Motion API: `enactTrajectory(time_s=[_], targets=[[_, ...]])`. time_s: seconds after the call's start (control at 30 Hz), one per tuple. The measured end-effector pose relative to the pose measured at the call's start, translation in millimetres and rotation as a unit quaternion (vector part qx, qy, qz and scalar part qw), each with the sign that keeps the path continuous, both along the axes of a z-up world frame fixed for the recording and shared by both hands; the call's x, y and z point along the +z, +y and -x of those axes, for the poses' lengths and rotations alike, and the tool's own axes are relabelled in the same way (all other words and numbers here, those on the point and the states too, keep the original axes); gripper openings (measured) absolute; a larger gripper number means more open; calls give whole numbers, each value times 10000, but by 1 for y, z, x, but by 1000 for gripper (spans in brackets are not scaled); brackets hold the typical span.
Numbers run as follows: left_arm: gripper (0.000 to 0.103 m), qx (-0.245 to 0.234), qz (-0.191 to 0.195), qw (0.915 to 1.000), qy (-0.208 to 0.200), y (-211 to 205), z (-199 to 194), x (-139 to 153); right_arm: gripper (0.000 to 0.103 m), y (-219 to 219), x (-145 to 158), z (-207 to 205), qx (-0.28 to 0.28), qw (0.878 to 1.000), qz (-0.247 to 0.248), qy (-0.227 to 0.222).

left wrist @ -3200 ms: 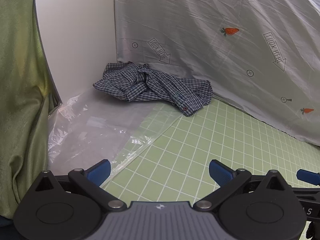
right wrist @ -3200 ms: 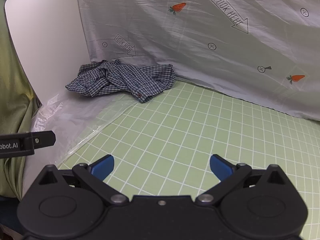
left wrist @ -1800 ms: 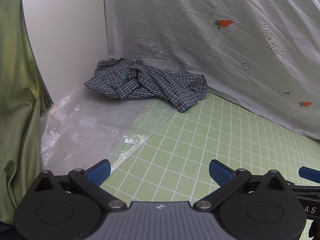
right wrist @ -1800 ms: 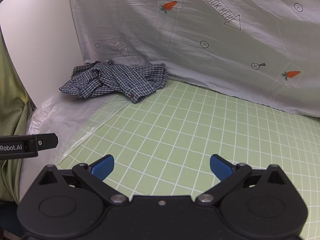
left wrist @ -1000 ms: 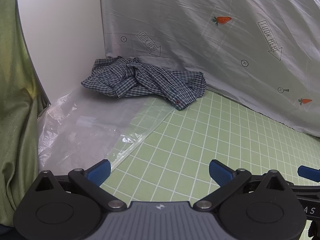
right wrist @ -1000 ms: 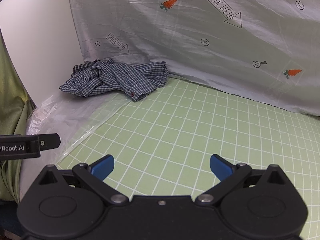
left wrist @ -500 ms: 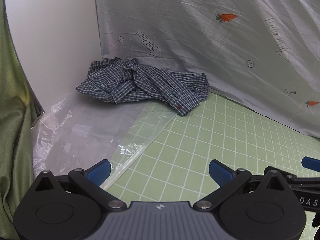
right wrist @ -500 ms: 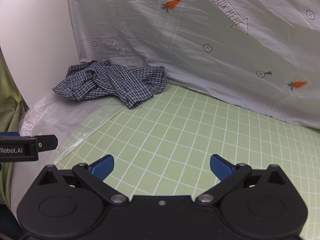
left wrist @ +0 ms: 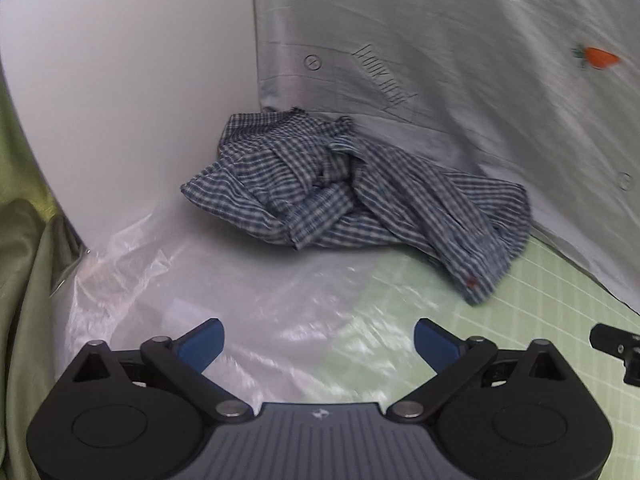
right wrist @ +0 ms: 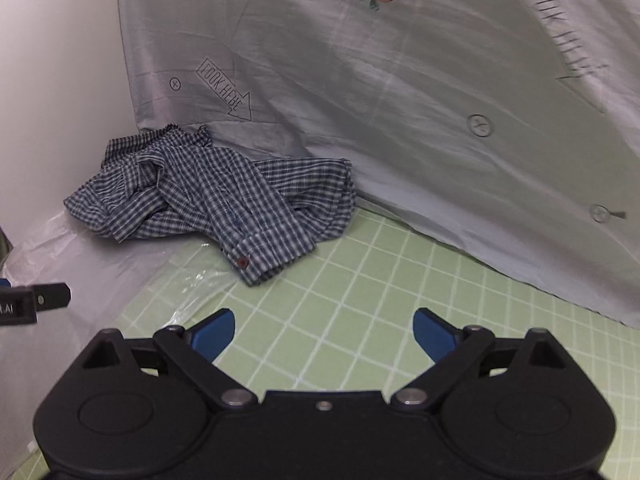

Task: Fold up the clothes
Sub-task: 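Grasp the plaid shirt with the left gripper while the right gripper grasps the cuff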

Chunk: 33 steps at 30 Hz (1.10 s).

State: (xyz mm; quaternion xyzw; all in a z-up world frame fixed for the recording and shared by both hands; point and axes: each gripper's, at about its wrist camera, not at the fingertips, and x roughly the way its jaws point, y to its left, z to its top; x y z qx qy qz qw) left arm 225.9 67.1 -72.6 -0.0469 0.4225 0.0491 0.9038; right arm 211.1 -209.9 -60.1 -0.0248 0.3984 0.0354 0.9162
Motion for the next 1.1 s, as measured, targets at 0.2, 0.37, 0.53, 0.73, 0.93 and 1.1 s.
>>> enactTrajectory(time_s=[0.2,0.37,0.53,0.73,0.93,1.1], targets=[[81,293,201,9993,130,34,-58,-32,80,24,-42,-69,25,9997,6,260],[79,471,323,9982,187,49,-85,-51,77,46,-65,-108,-128,9993,-193,299],[66,504,531,9970,230,57,-108,-69,76,62,-87,-137,-41,9987,-287,417],[23,360,980,9944,173,61,-123,-80,42,69,-103,-152,132,9975,-381,585],[9,271,1223,9921,-48,64,-111,-73,4,51,-99,-144,-146,9950,-686,710],[7,75,1236,9921,-189,56,-80,-45,3,34,-87,-106,-469,9955,-521,643]])
